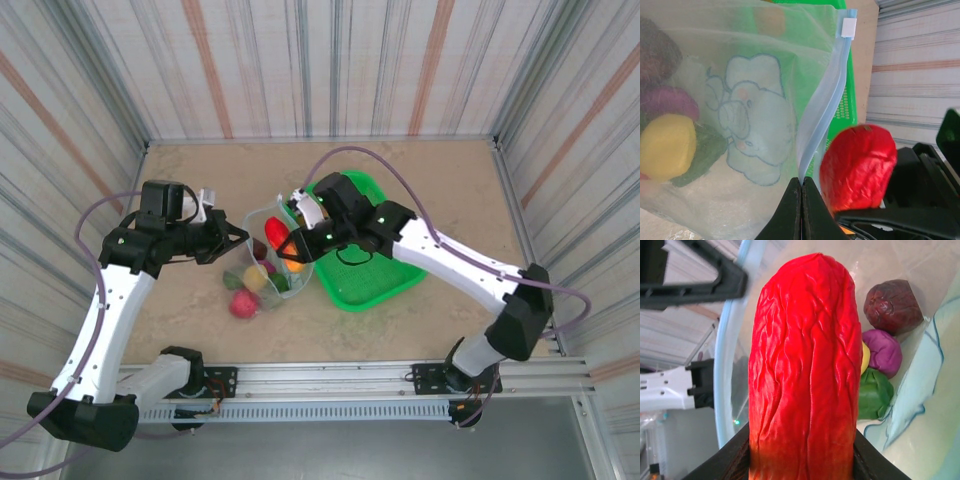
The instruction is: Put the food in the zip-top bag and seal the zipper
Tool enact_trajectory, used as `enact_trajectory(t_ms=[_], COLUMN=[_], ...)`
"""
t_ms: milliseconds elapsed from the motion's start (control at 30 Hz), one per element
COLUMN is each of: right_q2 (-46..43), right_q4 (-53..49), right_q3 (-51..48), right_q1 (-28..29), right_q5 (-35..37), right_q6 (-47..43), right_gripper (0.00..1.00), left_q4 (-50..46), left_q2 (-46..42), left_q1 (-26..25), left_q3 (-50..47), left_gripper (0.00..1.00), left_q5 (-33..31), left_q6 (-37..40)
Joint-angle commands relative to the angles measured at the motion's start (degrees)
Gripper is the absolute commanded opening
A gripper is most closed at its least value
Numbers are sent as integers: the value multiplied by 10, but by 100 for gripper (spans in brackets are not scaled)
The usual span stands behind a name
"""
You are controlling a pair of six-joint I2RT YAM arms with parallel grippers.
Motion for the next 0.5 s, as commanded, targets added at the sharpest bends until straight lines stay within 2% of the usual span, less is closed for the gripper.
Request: enact_trajectory(t_ms=[0, 100, 467], right_q2=[49, 94, 196], right_q4=[-58, -100, -141], right_q3=[64, 118, 196], right_q1=[10, 15, 55], right_q5=[36, 56, 153], right_q6=[49, 73, 174], right_gripper=[30, 31, 35], left_q4=[5, 5, 16], left_q2=[-10, -10, 3], left_q1=[-1, -1, -1], left_q3=[5, 12, 14], left_gripper=[0, 0, 0], left_q5=[8, 5, 13], left_q6=[0, 2, 0])
